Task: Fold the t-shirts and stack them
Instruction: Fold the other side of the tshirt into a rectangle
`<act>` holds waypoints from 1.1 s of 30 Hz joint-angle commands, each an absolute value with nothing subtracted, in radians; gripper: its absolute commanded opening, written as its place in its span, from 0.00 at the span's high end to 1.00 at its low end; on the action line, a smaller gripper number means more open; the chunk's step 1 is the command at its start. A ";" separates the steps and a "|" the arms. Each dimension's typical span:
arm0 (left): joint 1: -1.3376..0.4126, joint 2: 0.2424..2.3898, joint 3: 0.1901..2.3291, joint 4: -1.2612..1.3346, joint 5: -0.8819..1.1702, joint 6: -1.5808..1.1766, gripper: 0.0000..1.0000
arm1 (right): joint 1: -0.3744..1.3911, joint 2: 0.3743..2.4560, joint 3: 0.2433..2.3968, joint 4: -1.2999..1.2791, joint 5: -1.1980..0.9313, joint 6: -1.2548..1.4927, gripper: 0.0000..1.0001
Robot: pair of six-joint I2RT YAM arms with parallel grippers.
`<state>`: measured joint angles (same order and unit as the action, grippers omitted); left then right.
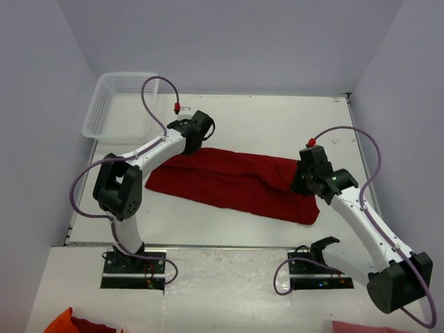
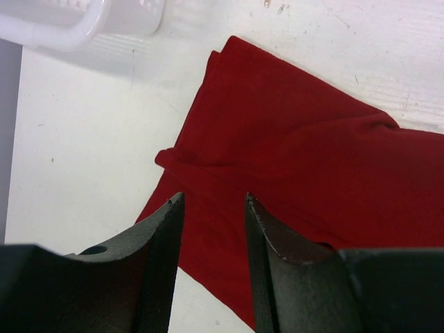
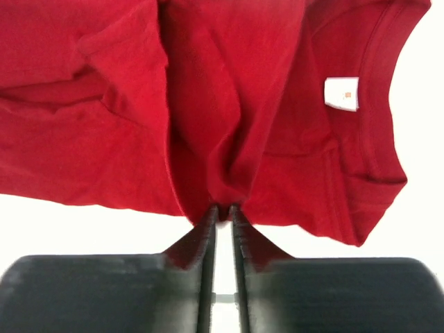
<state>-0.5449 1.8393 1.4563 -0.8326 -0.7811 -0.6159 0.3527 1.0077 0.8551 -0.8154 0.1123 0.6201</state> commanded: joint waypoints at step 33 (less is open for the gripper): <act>-0.518 1.985 1.597 -0.798 -0.696 -0.515 0.60 | 0.291 1.594 1.141 -0.601 0.026 0.532 0.60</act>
